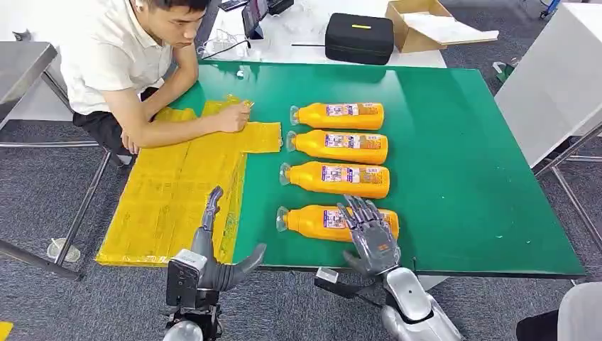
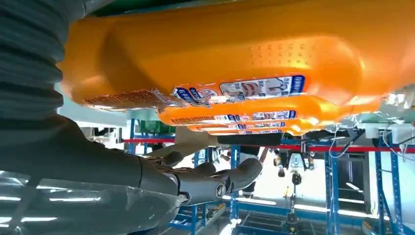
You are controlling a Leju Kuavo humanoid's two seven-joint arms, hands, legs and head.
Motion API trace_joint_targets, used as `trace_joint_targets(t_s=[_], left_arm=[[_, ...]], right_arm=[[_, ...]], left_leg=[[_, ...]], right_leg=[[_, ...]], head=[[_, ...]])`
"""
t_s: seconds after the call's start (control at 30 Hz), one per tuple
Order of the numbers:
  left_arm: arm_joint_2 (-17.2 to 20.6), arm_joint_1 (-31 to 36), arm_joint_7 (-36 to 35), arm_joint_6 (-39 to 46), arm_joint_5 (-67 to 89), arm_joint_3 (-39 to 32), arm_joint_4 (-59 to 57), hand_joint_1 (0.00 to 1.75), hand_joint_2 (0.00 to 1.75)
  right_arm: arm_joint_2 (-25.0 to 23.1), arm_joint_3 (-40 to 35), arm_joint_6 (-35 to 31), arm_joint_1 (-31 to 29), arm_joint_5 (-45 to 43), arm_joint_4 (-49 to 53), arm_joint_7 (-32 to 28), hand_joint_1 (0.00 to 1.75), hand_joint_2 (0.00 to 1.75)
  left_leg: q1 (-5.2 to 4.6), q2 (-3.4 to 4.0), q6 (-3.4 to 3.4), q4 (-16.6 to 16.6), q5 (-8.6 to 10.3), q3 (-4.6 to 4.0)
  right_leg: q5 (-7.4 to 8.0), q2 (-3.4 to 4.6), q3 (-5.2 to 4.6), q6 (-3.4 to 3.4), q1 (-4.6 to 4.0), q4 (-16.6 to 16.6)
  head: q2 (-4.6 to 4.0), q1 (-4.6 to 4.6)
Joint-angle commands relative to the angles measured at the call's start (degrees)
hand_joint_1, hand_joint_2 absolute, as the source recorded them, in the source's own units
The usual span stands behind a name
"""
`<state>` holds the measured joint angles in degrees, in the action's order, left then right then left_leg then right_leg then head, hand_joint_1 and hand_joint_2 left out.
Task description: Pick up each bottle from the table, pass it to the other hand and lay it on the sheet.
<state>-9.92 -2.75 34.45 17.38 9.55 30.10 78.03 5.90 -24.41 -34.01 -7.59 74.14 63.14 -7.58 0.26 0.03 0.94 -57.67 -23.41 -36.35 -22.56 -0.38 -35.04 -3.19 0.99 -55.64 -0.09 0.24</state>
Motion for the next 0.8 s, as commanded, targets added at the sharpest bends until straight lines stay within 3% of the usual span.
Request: trace_joint_targets(t_s=[0.03, 0.3, 0.6, 0.8], left_arm=[[0.41, 1.3, -0.36, -0.12, 0.07, 0.06, -0.96, 0.0, 1.75], [0.36, 1.52, -0.47, -0.52, 1.01, 0.23, -0.2, 0.0, 1.75], [0.37, 1.75, -0.81, -0.54, 1.83, -0.03, 0.19, 0.0, 1.75], [0.5, 1.8, -0.79, -0.56, 1.89, -0.22, 0.17, 0.0, 1.75]], right_arm=[[1.53, -2.43, -0.03, -3.35, 1.46, -5.51, 1.68, 0.0, 1.75], [2.09, -2.06, -1.59, -6.44, 5.43, -5.2, 4.84, 0.0, 1.75], [0.72, -1.67, 0.52, -10.03, 3.47, -8.63, 4.65, 0.0, 1.75], [0.3, -0.19, 0.77, -12.0, 1.09, -12.2, 4.05, 0.0, 1.75]], left_leg=[[0.04, 0.02, -0.03, 0.02, -0.04, 0.13], [0.04, 0.1, -0.03, -0.04, -0.1, 0.22], [0.09, 0.13, -0.06, -0.08, -0.21, 0.42], [0.03, 0.07, -0.02, 0.01, -0.04, 0.12]], right_leg=[[-0.03, 0.03, 0.12, 0.08, -0.04, 0.03], [-0.05, 0.13, 0.19, 0.13, -0.05, -0.01], [-0.15, 0.17, 0.4, 0.2, -0.1, -0.05], [0.0, 0.08, 0.12, 0.07, -0.04, 0.02]], head=[[0.0, -0.02], [0.0, -0.02], [0.0, 0.0], [0.0, -0.02]])
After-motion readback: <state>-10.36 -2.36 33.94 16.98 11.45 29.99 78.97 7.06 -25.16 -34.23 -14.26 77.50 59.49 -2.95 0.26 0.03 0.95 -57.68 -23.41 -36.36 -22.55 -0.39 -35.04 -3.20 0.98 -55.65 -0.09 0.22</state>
